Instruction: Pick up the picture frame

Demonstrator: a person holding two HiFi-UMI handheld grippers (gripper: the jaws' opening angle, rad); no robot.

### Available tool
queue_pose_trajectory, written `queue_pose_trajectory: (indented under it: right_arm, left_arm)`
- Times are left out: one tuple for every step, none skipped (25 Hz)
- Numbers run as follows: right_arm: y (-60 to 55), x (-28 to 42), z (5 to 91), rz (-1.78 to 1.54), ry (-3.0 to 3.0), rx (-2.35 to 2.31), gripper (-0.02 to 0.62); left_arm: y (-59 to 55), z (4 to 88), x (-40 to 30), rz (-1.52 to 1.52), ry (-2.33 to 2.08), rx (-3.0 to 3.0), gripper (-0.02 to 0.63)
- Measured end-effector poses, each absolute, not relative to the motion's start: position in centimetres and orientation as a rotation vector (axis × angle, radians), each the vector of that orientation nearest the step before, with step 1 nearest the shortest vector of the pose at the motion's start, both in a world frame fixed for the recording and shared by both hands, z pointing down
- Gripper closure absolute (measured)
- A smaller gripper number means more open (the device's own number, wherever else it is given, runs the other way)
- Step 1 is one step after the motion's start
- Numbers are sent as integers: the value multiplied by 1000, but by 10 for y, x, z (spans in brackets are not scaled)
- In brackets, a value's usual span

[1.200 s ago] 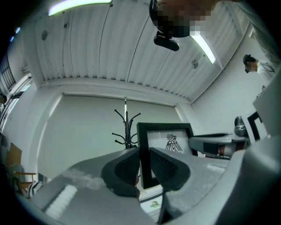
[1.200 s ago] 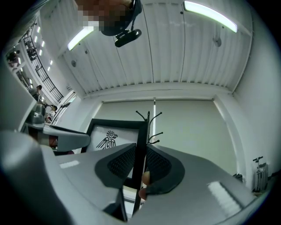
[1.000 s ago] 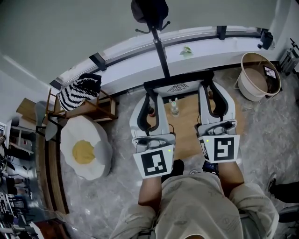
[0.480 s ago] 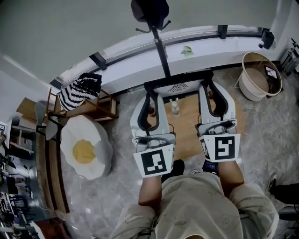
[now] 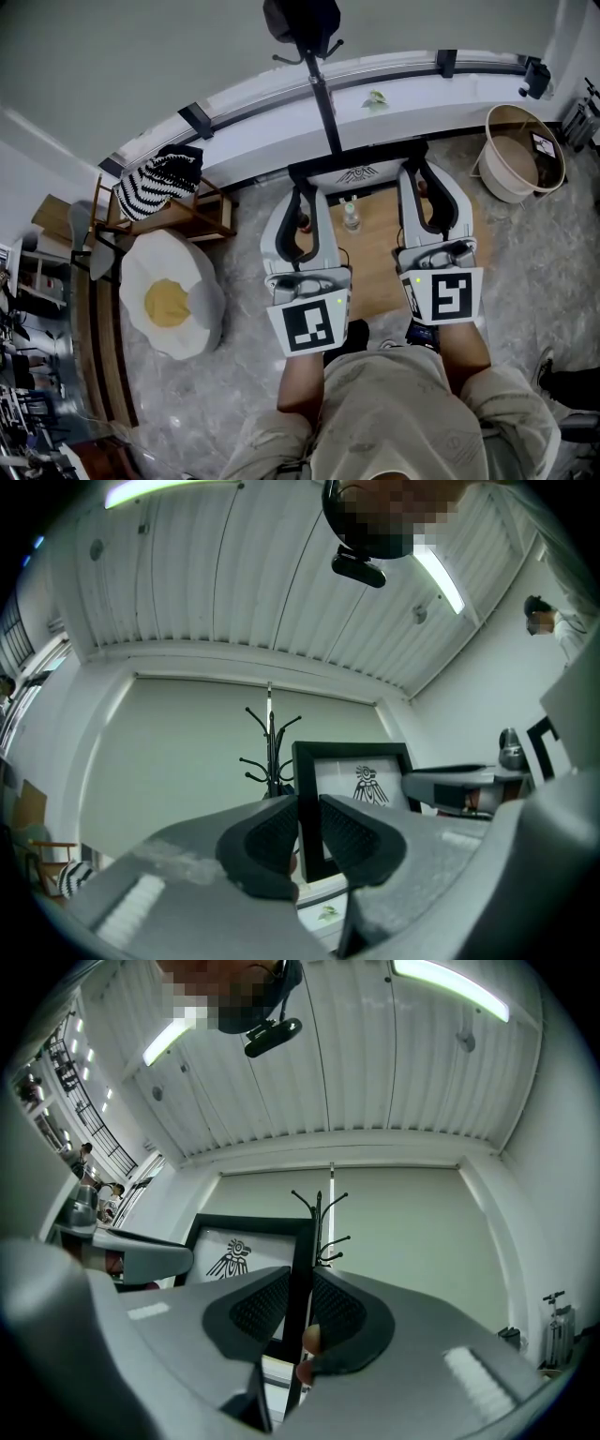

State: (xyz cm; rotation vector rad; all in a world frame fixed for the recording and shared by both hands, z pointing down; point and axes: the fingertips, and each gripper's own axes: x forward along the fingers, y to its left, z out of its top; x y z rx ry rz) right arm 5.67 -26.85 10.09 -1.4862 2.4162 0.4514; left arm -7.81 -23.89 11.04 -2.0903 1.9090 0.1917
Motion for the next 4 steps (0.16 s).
queue_pose_trajectory:
  right_arm:
    - [-268, 57, 100, 454, 2416, -1485, 520]
    - [-268, 56, 100, 456, 2417, -1483, 520]
    - [-268, 55, 99, 459, 2417, -1481, 520]
    - [-268, 54, 98, 462, 2418, -1479, 520]
  left_arm:
    - [-239, 110, -78, 192, 1909, -2090, 525]
    - [-239, 109, -79, 194, 1909, -2089, 525]
    - [-238, 108, -80, 196, 1908, -2088, 525]
    - [-238, 107, -81, 198, 1907, -2087, 525]
